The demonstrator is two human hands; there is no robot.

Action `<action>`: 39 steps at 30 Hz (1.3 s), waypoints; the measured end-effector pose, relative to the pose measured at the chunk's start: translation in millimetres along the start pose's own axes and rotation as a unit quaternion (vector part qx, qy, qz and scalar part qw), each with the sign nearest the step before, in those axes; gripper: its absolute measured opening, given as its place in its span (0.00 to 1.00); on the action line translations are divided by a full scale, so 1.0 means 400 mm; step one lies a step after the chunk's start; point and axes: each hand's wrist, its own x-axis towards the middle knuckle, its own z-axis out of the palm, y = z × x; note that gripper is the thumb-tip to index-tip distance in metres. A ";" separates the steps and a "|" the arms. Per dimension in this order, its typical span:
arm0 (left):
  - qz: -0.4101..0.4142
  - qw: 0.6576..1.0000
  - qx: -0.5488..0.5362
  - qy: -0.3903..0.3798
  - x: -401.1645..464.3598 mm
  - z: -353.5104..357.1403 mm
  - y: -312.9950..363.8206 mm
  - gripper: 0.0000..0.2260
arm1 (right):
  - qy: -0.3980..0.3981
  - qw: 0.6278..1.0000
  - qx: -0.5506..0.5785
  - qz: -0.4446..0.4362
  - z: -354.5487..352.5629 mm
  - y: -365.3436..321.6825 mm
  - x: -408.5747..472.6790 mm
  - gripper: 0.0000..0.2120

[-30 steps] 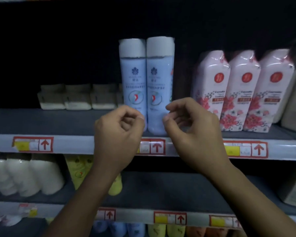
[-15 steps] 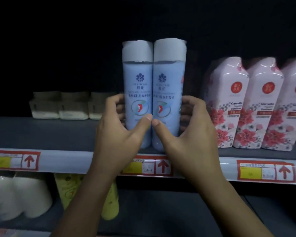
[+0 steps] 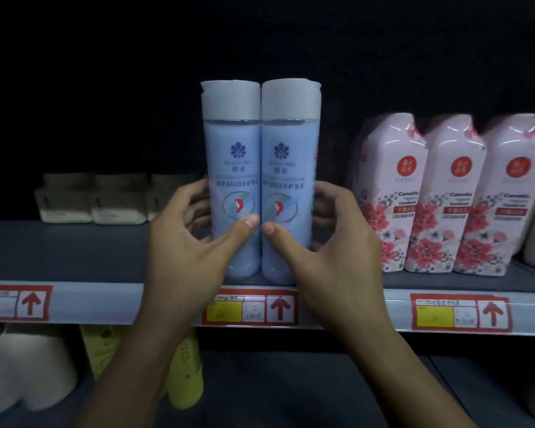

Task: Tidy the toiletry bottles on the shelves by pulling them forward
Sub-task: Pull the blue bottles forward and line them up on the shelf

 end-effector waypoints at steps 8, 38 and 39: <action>0.038 0.998 -0.044 0.028 -0.037 -0.001 0.040 0.26 | 0.006 0.998 0.051 -0.038 -0.015 -0.008 -0.017 0.30; 0.055 0.998 0.014 0.023 -0.197 -0.074 0.098 0.25 | -0.022 0.995 0.080 -0.053 -0.097 -0.052 -0.160 0.31; 0.052 0.998 0.018 0.019 -0.204 -0.074 0.097 0.24 | -0.025 0.995 0.079 -0.045 -0.100 -0.049 -0.168 0.31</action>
